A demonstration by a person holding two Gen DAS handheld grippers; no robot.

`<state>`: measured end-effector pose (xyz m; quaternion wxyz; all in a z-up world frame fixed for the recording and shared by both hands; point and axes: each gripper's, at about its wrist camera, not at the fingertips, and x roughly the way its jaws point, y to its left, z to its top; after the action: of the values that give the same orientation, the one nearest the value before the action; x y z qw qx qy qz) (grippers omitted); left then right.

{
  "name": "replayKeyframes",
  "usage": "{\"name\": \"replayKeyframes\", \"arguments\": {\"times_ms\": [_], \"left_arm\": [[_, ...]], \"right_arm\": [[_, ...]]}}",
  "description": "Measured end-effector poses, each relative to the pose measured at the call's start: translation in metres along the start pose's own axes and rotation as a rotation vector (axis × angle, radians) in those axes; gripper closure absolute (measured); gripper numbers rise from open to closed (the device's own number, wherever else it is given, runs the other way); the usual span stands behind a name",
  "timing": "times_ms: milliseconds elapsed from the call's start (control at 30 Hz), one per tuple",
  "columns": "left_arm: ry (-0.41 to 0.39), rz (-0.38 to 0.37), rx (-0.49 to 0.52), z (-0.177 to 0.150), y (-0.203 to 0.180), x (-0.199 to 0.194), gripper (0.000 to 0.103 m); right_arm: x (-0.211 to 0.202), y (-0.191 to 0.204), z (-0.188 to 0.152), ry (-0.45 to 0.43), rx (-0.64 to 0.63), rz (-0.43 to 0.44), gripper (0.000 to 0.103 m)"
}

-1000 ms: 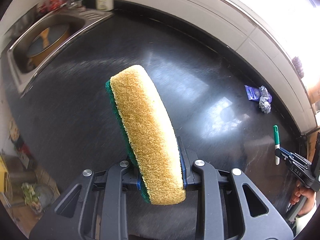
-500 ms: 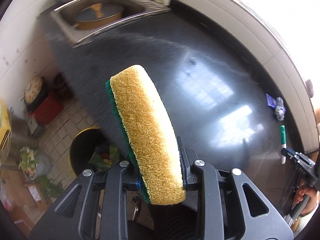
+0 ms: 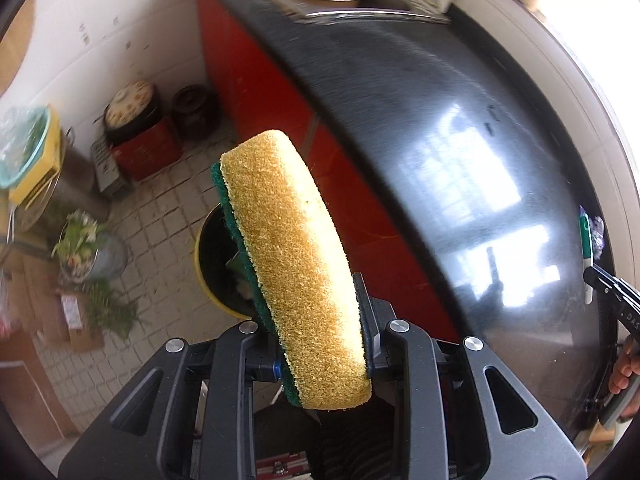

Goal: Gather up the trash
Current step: 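Carry the scrub sponge and marker in both tools over the bin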

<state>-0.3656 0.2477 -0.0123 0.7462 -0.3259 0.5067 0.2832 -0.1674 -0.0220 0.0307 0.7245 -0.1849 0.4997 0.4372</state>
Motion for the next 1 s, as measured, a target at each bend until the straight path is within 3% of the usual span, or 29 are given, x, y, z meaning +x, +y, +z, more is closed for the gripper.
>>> {"name": "replayKeyframes", "arguments": {"times_ms": [267,567,700,1000], "left_arm": [[0.001,-0.016,-0.118,-0.025,0.046,0.003,0.077],[0.018,-0.033,-0.207,-0.044,0.084,0.014,0.077],[0.036,-0.029,-0.222,-0.037,0.104,0.027,0.077],[0.101,-0.015,-0.274,-0.047,0.137,0.068,0.077]], "right_arm": [[0.022,0.105,0.019,0.041,-0.211,0.095,0.090],[0.053,0.190,0.036,0.113,-0.421,0.124,0.090],[0.082,0.220,0.037,0.190,-0.454,0.160,0.090],[0.160,0.261,0.015,0.291,-0.508,0.132,0.090]]}}
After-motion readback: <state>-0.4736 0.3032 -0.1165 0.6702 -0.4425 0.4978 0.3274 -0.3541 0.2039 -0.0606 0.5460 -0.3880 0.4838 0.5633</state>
